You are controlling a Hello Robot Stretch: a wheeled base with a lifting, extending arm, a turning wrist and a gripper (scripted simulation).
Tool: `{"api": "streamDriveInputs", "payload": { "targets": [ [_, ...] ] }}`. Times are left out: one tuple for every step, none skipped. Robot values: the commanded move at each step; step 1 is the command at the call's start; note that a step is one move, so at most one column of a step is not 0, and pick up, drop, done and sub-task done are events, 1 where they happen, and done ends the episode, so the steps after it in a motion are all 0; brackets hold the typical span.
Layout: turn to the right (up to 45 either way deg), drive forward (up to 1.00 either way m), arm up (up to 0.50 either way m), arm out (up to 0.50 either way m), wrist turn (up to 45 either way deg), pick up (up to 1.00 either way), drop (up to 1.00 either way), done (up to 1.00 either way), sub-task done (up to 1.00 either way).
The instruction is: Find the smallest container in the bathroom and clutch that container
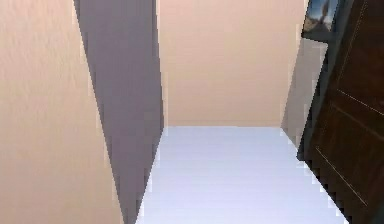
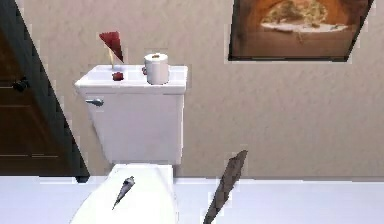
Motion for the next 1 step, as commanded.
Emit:
{"api": "streamDriveInputs", "payload": {
  "targets": [
    [0.0,0.45,0.0,0.0,0.0,0.0,0.0,0.0,0.0]
  ]
}}
